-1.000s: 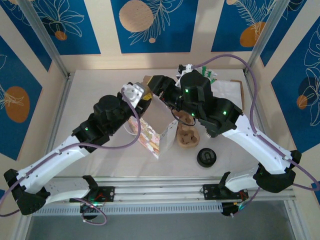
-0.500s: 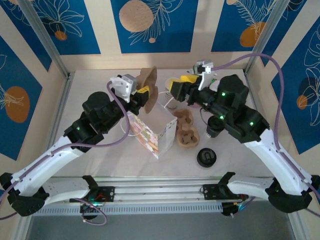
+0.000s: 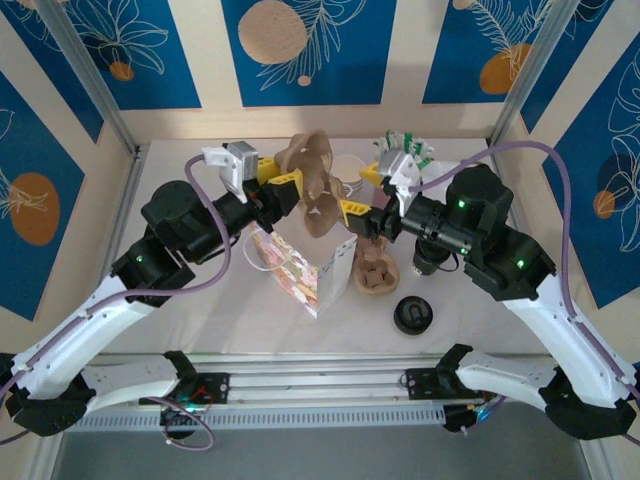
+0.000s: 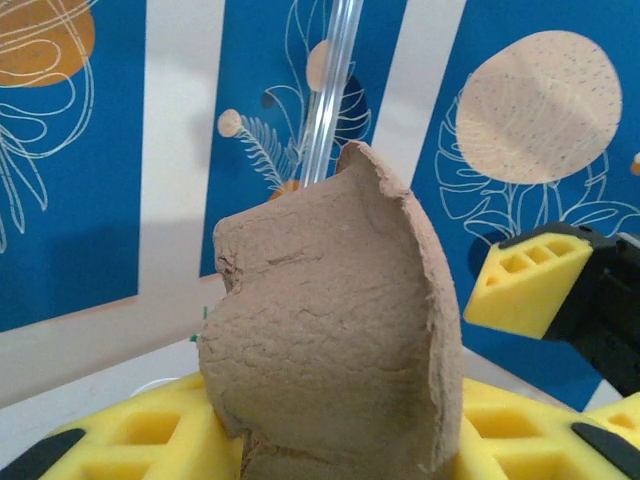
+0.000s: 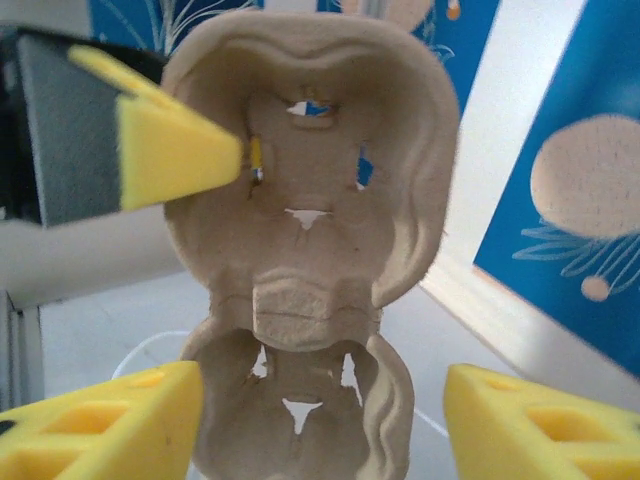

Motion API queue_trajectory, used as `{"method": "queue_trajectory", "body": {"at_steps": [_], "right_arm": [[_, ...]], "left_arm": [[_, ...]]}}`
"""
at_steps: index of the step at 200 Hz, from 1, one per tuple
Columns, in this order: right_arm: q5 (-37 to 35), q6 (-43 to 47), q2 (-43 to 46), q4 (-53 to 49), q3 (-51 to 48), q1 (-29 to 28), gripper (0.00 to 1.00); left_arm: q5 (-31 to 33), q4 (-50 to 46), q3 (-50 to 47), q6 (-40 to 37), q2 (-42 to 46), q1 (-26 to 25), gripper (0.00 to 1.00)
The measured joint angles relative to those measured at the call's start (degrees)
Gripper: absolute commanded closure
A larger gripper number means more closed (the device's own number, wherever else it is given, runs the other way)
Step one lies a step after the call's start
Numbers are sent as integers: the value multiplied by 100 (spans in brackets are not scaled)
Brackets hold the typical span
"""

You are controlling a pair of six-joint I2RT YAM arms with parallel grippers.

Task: Pack the takeout coffee

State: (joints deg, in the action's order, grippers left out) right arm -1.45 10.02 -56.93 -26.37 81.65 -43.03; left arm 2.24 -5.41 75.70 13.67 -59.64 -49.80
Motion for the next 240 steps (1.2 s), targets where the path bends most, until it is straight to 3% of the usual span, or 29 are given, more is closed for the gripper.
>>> {"method": "queue_trajectory", "body": {"at_steps": [37, 128, 240], "right_arm": [[-2, 457, -70, 264, -444, -352, 38], [-758, 448, -227, 1296, -678, -647, 43], [-933, -435, -455, 1447, -678, -691, 44]], "left_arm": [[-170, 11, 0, 210, 2, 0, 58], [-352, 74, 0, 341, 0, 0, 59], [-201, 378, -157, 339, 2, 0, 59]]}}
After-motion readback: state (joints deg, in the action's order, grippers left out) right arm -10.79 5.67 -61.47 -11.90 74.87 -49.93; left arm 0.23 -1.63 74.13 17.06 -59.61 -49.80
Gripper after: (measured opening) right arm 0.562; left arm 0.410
